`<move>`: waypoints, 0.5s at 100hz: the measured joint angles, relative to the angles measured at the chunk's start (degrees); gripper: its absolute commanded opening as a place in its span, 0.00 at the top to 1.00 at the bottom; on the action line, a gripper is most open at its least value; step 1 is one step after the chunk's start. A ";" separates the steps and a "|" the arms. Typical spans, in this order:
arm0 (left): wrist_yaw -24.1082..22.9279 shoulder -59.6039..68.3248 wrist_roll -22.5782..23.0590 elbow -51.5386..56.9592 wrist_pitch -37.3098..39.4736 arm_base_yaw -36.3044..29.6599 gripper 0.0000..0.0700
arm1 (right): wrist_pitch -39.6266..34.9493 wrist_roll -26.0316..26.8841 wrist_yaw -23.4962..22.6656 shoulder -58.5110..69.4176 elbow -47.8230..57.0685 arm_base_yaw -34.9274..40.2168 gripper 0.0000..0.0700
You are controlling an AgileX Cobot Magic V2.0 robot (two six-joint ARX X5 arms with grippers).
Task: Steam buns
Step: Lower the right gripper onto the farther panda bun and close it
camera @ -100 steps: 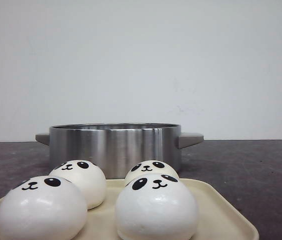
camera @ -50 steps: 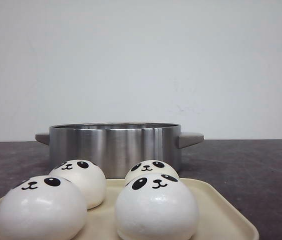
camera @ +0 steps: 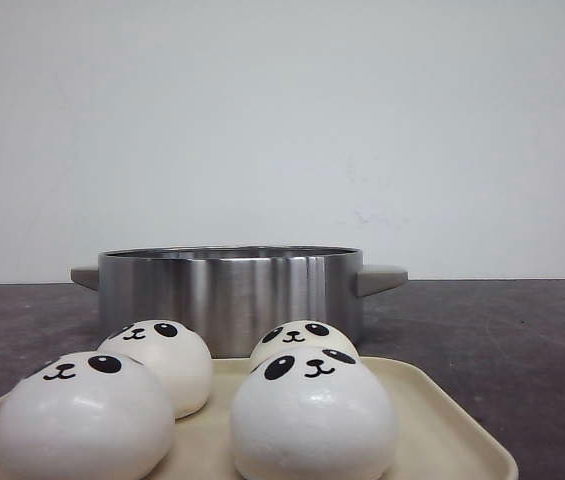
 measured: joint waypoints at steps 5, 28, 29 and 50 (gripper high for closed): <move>0.11 0.96 0.37 0.74 0.02 -0.24 0.99 | -0.85 -2.14 0.22 1.84 3.30 0.00 1.00; 0.37 2.03 0.59 0.79 -1.14 -1.18 0.61 | 9.64 0.00 -13.11 4.92 6.78 0.04 0.99; 0.37 1.97 0.59 0.79 -1.14 -1.27 0.60 | 9.75 0.31 -13.42 5.03 6.80 0.04 0.98; 0.46 1.22 0.63 0.79 -1.81 -3.89 0.54 | 4.33 1.62 -19.32 10.54 6.84 0.09 0.49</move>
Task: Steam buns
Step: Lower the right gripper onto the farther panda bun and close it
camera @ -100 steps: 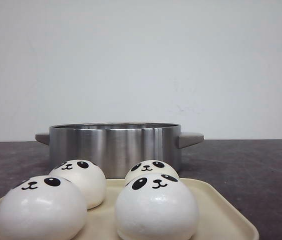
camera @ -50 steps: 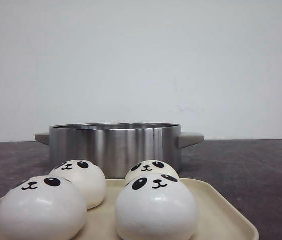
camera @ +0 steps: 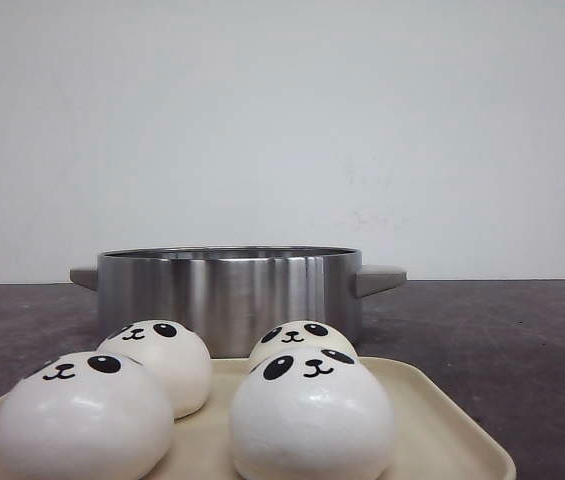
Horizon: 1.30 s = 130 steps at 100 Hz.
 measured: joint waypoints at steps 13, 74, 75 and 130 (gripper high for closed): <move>-0.02 0.17 1.49 0.00 -3.67 -0.96 0.54 | -2.67 -1.55 3.04 2.36 -0.09 1.40 0.45; -0.07 1.66 5.35 0.00 -5.25 -2.21 0.37 | -12.09 -1.57 33.11 27.32 4.26 35.32 0.10; -0.07 1.68 5.35 0.00 -5.25 -2.21 0.37 | -12.33 -1.11 33.11 28.09 4.66 35.80 0.10; -0.07 1.64 5.35 0.00 -6.54 -6.54 0.37 | -25.16 10.32 29.90 61.68 14.86 48.30 0.23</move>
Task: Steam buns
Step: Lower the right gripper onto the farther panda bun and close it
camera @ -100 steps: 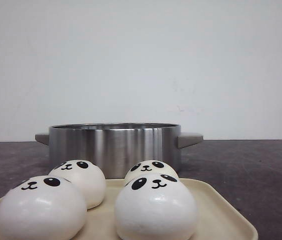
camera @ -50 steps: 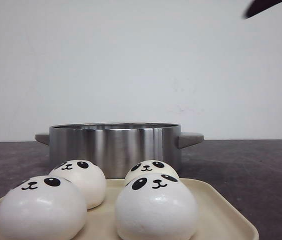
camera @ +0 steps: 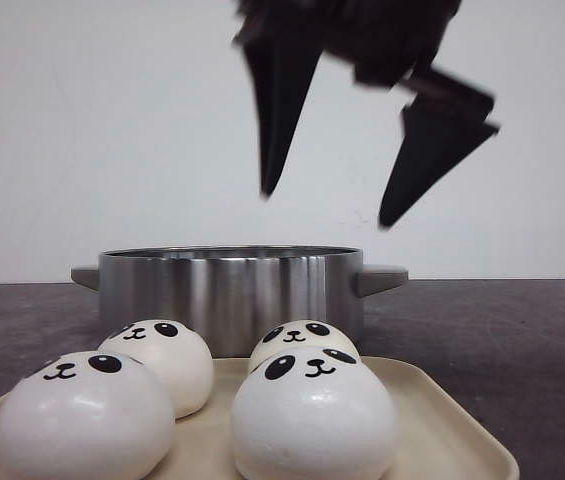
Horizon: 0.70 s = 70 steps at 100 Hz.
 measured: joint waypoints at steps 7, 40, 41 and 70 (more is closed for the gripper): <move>0.00 0.00 0.02 0.00 -0.90 -0.66 0.37 | 0.13 0.79 -0.02 2.12 0.09 0.31 0.23; 0.00 0.00 0.02 0.00 -1.53 -3.82 0.37 | 2.69 3.23 0.02 10.16 0.11 0.04 0.23; 0.00 0.00 0.02 0.00 -1.53 -3.91 0.37 | 2.82 3.32 0.02 10.32 0.13 0.04 0.23; -0.04 0.00 0.02 0.00 -1.60 -5.95 0.37 | 5.66 5.75 1.51 12.90 0.17 0.00 0.57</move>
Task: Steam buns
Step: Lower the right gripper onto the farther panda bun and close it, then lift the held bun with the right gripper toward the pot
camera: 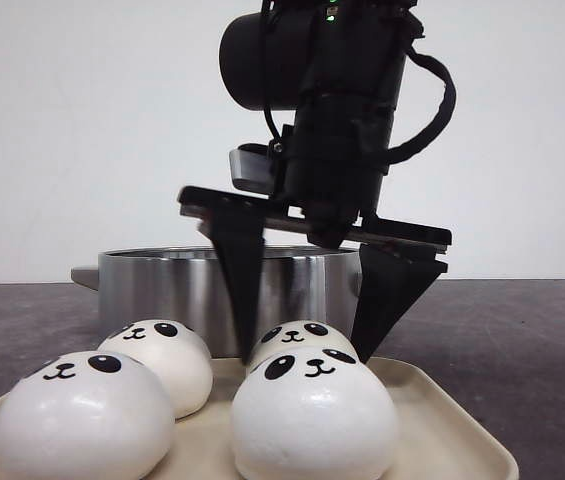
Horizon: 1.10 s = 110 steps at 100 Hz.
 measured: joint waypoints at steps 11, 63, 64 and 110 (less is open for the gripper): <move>0.00 0.00 0.00 0.00 -0.13 -0.48 0.37 | -0.20 0.48 0.00 0.66 0.28 -0.22 0.81; -0.15 0.00 0.13 0.00 -0.09 -0.83 0.37 | -3.13 -2.36 1.51 -12.83 5.51 5.75 0.99; -0.15 0.00 0.15 0.00 -0.07 -0.83 0.37 | -3.15 -2.49 1.68 -13.35 6.08 5.90 0.99; -1.49 0.00 0.35 0.00 0.24 -0.83 0.38 | -3.32 -11.89 8.09 -8.24 27.52 -3.54 0.99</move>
